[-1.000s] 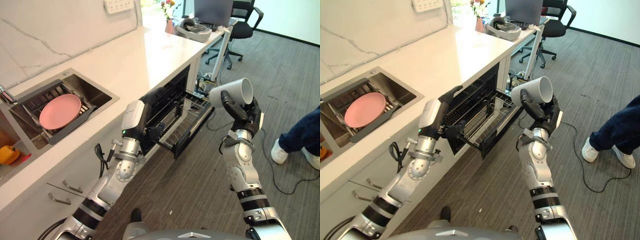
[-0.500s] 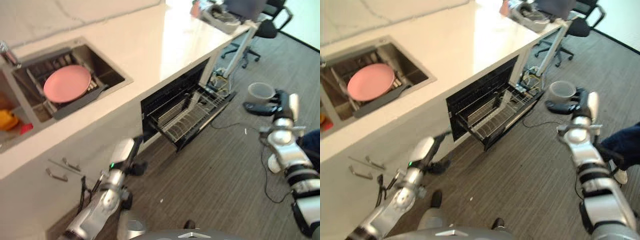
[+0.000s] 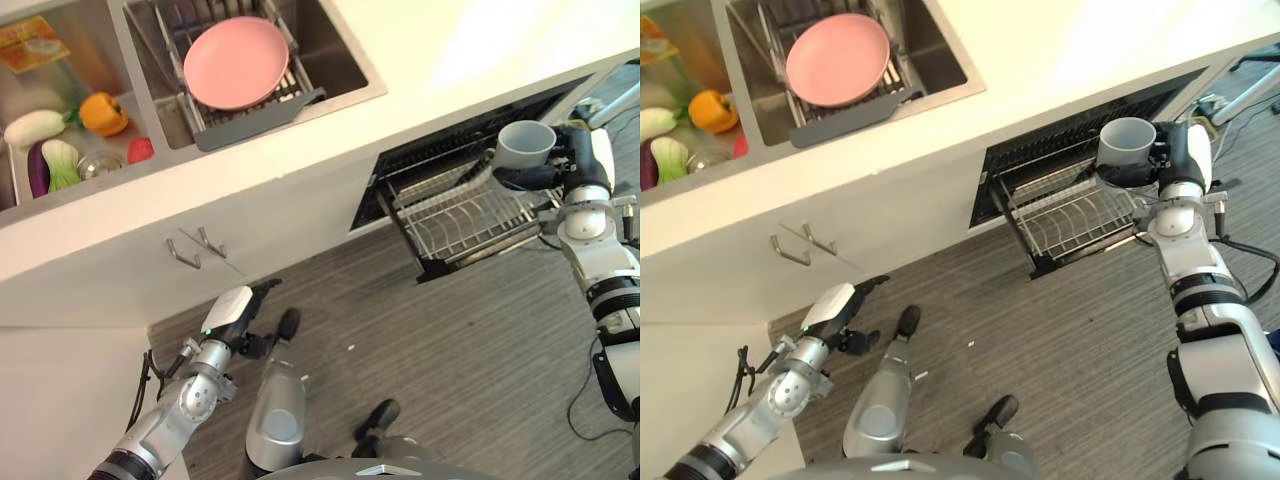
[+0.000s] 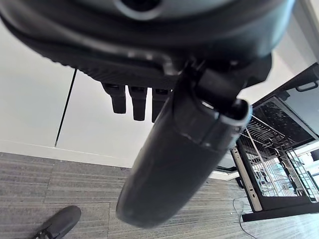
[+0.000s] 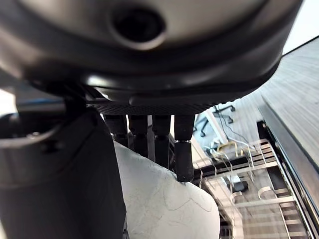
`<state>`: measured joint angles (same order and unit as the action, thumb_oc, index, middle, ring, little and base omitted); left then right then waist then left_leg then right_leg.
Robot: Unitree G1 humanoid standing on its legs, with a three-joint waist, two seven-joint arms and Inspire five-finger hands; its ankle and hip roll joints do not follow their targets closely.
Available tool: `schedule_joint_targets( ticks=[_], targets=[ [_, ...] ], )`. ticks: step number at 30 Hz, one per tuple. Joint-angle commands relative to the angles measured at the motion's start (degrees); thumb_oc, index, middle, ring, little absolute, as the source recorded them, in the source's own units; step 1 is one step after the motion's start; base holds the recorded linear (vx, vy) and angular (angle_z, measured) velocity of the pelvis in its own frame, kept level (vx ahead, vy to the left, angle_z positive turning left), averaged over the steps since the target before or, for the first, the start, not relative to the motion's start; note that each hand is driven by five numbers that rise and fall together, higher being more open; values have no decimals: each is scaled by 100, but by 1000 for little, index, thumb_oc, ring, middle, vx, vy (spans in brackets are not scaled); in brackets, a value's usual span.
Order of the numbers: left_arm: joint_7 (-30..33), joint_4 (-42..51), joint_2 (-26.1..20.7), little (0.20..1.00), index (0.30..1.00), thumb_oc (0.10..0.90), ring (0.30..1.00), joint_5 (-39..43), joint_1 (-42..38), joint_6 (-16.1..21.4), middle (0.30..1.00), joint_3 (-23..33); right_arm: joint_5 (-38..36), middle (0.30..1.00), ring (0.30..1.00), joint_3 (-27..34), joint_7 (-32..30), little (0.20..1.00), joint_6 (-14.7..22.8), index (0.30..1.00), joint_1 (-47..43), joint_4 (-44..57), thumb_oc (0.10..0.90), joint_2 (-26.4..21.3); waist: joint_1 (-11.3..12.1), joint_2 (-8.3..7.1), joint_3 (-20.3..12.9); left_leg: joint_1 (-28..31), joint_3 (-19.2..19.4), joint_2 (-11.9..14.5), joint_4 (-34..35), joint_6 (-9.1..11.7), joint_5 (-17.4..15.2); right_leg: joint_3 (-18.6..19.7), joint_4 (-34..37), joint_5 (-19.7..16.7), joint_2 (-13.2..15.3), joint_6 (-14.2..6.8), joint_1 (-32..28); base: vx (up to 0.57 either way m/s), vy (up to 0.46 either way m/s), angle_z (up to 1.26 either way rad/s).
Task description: Place the dishes in the dishwasher.
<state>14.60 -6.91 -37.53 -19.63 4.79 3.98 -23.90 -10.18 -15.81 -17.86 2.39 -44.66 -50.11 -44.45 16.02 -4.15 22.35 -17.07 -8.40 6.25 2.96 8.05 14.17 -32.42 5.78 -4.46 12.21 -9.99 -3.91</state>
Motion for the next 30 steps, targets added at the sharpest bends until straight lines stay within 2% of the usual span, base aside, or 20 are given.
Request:
schedule_joint_targets(
  ticks=[1,8,11,12,17,23,30],
  targets=[
    [220,264,79,900,900,800,900,59,-175,319,900,39,122,300,300,-161,-215,300,237,300,-707,57,400,-480,-101,-102,-394,143,397,31,-252,83,-835,291,-270,541,328,-140,-153,-23,-4,16],
    [295,216,94,900,900,800,900,86,-234,233,900,143,145,300,300,-317,-97,300,146,300,-886,-558,400,-122,34,-151,-166,-103,314,26,-273,83,-786,272,-317,505,347,-137,85,2,-5,3],
    [310,184,134,900,900,800,900,106,-301,150,900,209,-33,300,300,-312,-34,300,54,300,-1175,-1158,400,167,156,-194,-112,-177,269,10,-216,93,-745,202,-247,501,318,-142,90,51,-28,1],
    [329,160,146,900,900,800,900,104,-327,135,900,216,-51,900,900,-330,-48,900,30,900,-1269,-1269,800,211,177,-215,-111,-188,258,-4,-205,92,-737,183,-232,502,315,-145,85,34,-15,7],
    [429,20,179,900,900,800,900,51,-494,87,900,216,35,900,900,-561,-13,900,-29,900,-1774,-1514,800,427,184,-228,-151,-167,270,-30,-189,71,-764,209,-202,515,322,-142,77,9,1,5],
    [482,-28,259,900,900,800,900,230,-481,60,900,339,-41,900,900,-655,67,900,-49,900,-1988,-1561,800,431,104,-224,-216,-104,314,-17,-222,78,-791,277,-213,554,335,-117,49,-8,5,-1],
    [240,-274,183,900,900,800,900,157,-578,106,900,125,-271,900,900,-724,352,900,8,900,-1864,-1052,800,382,-42,-227,-339,39,364,31,-221,102,-811,351,-231,614,322,-101,-54,-19,1,-5]
  ],
)
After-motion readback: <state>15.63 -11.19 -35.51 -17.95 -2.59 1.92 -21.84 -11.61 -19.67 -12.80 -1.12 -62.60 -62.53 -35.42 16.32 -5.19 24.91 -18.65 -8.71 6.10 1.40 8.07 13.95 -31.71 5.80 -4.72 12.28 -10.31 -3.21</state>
